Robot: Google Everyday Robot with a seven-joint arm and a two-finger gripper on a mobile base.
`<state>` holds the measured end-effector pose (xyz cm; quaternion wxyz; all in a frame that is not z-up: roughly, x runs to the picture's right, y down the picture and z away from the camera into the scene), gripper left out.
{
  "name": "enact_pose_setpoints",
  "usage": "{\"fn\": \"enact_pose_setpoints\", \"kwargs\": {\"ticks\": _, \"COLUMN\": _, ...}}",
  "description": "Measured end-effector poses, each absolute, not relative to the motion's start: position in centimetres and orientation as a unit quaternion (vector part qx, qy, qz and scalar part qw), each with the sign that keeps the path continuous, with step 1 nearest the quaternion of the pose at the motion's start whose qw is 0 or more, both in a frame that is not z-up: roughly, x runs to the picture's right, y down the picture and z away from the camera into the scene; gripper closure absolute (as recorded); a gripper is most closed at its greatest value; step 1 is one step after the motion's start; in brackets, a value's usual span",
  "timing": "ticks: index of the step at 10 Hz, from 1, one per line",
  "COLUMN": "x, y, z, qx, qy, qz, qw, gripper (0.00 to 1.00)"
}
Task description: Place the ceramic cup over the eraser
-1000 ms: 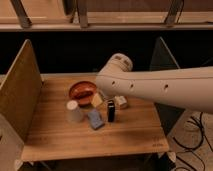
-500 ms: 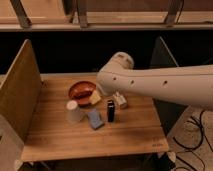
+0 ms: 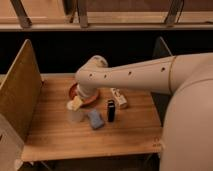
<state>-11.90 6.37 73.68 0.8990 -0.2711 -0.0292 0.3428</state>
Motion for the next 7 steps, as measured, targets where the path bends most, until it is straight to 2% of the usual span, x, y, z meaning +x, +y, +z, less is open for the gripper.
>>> {"fn": "enact_pose_setpoints", "kwargs": {"ticks": 4, "x": -15.2, "y": 9.4, "z": 75.1, "qx": -0.327, "qy": -0.009, "qz": 0.268, "qw": 0.906, "gripper": 0.20}}
{"fn": "enact_pose_setpoints", "kwargs": {"ticks": 7, "x": -14.9, "y": 9.6, "z": 75.4, "qx": -0.330, "qy": -0.003, "qz": 0.266, "qw": 0.906, "gripper": 0.20}}
